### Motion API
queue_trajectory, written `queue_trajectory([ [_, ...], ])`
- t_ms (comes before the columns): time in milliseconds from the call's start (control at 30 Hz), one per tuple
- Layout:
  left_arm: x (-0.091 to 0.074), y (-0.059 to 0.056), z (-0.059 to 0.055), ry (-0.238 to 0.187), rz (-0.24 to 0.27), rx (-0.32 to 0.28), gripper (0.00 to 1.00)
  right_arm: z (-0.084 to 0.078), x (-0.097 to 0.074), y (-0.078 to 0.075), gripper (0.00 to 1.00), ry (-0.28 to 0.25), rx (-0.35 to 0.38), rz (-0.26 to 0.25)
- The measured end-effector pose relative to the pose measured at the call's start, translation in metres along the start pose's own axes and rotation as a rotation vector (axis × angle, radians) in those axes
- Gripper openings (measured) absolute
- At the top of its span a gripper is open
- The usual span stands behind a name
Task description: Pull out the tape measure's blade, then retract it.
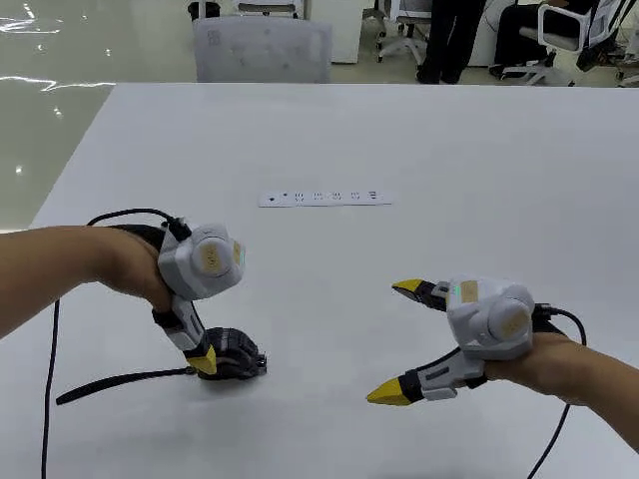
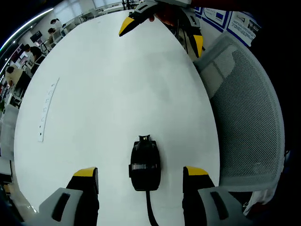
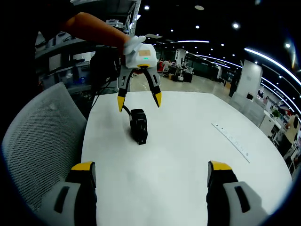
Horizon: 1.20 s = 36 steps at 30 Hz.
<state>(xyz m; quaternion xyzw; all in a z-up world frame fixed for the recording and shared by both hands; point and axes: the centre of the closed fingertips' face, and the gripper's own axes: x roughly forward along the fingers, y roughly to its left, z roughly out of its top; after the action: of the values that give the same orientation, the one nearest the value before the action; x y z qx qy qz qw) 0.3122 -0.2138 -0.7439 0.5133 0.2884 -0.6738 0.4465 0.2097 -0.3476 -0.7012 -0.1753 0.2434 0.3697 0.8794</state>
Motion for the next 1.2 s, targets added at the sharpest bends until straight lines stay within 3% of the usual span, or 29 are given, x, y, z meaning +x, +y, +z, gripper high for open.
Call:
queue_trajectory([
  [133,0.015,-0.007,-0.007,0.024,-0.021,0.001,0.69,0.002,0.017,0.002,0.99,0.019,-0.03,0.05],
  [267,0.021,-0.009,-0.005,0.004,-0.023,0.002,0.64,0.008,0.029,0.001,0.98,0.021,-0.043,0.082],
  [433,0.027,-0.007,-0.011,0.021,-0.014,0.014,0.58,0.017,0.041,-0.006,0.92,0.022,-0.046,0.117],
  [567,0.029,-0.006,-0.011,0.007,-0.014,-0.001,0.53,0.027,0.046,-0.007,0.91,0.019,-0.053,0.164],
  [767,0.037,-0.005,-0.008,-0.013,-0.002,0.008,0.46,0.027,0.058,-0.01,0.88,0.031,-0.075,0.177],
  [900,0.041,-0.002,-0.009,-0.008,0.005,0.006,0.33,0.024,0.071,-0.01,0.88,0.052,-0.092,0.186],
  [1200,0.041,-0.004,-0.009,-0.022,-0.01,0.023,0.32,0.026,0.088,-0.01,0.85,0.064,-0.073,0.205],
])
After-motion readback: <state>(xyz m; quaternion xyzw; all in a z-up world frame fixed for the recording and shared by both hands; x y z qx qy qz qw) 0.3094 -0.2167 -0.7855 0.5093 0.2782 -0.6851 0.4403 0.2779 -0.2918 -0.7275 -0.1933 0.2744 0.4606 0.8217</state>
